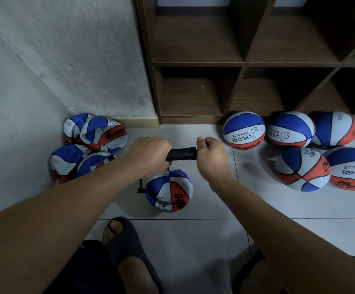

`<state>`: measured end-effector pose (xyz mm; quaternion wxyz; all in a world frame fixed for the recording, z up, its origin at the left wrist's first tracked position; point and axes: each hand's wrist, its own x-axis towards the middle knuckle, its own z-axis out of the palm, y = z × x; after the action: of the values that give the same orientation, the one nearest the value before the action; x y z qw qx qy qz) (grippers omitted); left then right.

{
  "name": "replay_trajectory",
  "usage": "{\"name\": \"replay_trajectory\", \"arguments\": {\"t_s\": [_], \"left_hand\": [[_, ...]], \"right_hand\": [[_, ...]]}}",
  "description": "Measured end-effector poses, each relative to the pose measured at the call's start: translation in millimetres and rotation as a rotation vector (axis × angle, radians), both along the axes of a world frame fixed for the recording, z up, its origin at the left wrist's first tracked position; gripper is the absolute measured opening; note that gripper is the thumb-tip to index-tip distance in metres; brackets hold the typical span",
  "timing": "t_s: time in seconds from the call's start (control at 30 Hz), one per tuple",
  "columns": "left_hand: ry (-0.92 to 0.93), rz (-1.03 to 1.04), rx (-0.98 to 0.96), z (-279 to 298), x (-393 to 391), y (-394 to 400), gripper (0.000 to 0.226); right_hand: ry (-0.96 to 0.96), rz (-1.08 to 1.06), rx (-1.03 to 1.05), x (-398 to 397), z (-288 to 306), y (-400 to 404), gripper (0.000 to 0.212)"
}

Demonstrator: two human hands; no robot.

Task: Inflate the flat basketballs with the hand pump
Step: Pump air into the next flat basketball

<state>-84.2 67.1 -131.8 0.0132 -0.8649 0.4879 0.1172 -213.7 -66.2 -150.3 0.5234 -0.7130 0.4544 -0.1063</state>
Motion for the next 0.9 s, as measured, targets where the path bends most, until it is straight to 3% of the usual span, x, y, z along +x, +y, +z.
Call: {"name": "replay_trajectory", "arguments": {"t_s": [0.23, 0.5, 0.7, 0.9], "left_hand": [[-0.002, -0.030, 0.006, -3, 5, 0, 0.030], [-0.004, 0.062, 0.020, -3, 27, 14, 0.022], [-0.012, 0.017, 0.017, -2, 7, 2, 0.026], [0.019, 0.005, 0.077, -7, -7, 3, 0.022]], "right_hand": [[0.028, 0.024, 0.064, -8, 4, -11, 0.043], [0.038, -0.172, 0.051, -18, 8, -74, 0.026], [-0.002, -0.131, -0.078, -13, 7, -21, 0.035], [0.010, -0.001, -0.016, -8, -2, 9, 0.042]]}}
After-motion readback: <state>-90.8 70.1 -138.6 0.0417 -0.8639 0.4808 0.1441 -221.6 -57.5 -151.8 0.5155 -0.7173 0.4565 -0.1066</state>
